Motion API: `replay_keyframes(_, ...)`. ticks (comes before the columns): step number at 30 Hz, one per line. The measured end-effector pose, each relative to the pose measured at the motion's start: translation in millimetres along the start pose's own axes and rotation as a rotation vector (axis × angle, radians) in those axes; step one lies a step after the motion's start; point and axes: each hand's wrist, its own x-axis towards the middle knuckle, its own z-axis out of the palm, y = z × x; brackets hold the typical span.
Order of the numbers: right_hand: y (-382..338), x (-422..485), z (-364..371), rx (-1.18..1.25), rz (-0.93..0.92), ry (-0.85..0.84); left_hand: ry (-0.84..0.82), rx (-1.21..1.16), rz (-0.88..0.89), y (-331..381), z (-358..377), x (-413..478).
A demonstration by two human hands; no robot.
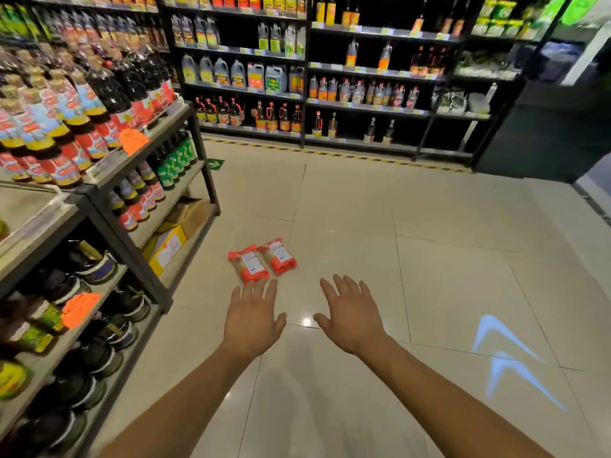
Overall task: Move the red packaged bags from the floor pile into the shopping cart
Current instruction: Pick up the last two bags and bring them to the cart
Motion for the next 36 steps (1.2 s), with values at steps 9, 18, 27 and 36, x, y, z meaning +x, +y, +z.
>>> replay_keyframes(9,48.8,169.4,-10.5,0.014,-0.093,-0.027,-0.062,0.007,-0.077,-27.7,13.0,154.0)
replay_keyframes(18,113.2,376.6,-32.8,-0.013,-0.269,-0.119,-0.133,0.049,-0.231,-58.1,9.6,307.7)
replay_keyframes(27,99.9,557.6,-27.4,-0.069,-0.35,-0.204,-0.174,-0.006,-0.332,-122.2,36.7,429.4)
replay_keyframes(36,61.1,745.3,29.5,-0.068,-0.32,-0.339,-0.315,-0.056,-0.303,-229.4,144.0,578.0)
